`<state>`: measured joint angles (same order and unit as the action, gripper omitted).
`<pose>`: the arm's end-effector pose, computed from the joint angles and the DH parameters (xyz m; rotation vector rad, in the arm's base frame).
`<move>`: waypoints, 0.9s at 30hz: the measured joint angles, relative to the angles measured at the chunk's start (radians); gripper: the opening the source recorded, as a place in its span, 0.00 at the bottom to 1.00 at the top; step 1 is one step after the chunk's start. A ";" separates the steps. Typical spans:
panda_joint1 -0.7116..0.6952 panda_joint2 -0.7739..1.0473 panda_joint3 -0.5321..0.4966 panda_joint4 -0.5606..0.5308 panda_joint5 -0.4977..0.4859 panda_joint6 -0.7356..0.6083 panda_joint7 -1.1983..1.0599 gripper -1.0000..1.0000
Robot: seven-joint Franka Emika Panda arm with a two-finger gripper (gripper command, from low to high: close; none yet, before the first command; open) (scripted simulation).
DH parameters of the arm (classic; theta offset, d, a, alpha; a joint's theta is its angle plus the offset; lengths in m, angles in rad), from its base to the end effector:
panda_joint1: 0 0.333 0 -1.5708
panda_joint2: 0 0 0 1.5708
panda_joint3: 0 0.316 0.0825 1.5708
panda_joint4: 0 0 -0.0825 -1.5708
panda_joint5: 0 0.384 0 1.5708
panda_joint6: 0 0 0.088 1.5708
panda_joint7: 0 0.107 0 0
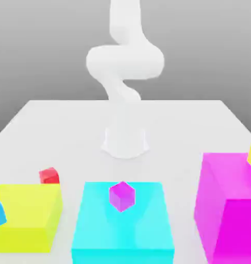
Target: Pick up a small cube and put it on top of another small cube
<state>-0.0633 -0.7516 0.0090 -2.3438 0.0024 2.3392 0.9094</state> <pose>0.3670 -0.0187 0.6757 -2.3706 1.2413 -0.9569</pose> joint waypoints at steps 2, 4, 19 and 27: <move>-0.055 0.041 0.009 -0.037 0.003 0.034 0.092 0.50; -0.107 0.080 0.017 -0.073 0.006 0.066 0.180 0.50; -0.475 0.368 0.061 -0.335 0.012 0.304 0.839 0.50; -0.645 0.522 0.054 -0.474 0.002 0.431 1.199 0.50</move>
<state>-0.7086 -0.2299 0.0629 -2.8180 0.0046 2.7698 2.1088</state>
